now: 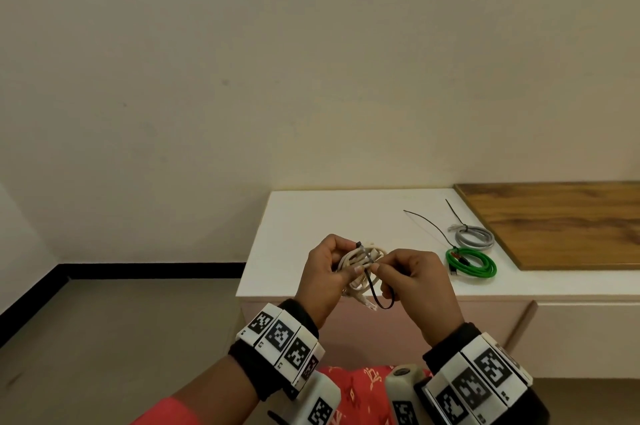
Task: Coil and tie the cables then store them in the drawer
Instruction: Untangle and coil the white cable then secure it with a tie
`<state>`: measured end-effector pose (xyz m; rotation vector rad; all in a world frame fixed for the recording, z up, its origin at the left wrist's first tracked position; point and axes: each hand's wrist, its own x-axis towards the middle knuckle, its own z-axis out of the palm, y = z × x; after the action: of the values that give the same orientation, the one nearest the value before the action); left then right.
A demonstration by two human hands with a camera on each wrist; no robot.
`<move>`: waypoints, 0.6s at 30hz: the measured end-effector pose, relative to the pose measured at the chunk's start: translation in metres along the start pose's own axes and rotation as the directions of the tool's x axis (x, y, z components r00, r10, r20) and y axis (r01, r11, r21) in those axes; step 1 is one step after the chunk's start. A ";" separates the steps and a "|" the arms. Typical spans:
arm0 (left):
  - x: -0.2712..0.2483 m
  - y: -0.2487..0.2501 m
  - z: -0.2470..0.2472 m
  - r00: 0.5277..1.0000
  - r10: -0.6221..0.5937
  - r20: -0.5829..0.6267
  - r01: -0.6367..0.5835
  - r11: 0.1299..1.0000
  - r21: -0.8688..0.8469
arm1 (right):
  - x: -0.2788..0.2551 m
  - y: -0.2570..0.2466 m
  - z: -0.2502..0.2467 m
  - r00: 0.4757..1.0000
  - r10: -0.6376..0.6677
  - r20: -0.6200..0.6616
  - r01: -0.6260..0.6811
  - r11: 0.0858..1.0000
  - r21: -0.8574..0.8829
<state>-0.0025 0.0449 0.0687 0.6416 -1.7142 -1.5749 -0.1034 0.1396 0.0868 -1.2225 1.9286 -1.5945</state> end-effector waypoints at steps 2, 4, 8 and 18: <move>0.000 0.000 0.000 1.000 0.000 0.003 0.000 1.000 0.002 | 0.000 -0.001 0.000 1.000 0.004 0.002 -0.004 1.000 -0.003; 0.000 0.000 0.000 1.000 0.001 0.000 -0.001 1.000 0.004 | -0.001 -0.001 0.000 1.000 0.008 0.004 -0.008 1.000 -0.008; -0.001 0.000 0.000 1.000 0.004 0.010 -0.005 1.000 0.007 | 0.000 -0.002 0.001 1.000 0.009 0.001 -0.009 1.000 -0.029; -0.005 0.000 0.003 0.991 0.096 0.093 -0.106 0.988 0.111 | 0.002 -0.004 0.000 1.000 0.003 -0.021 -0.003 1.000 0.011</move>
<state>-0.0020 0.0505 0.0678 0.5400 -1.8842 -1.4604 -0.1030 0.1385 0.0910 -1.2023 1.9308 -1.6213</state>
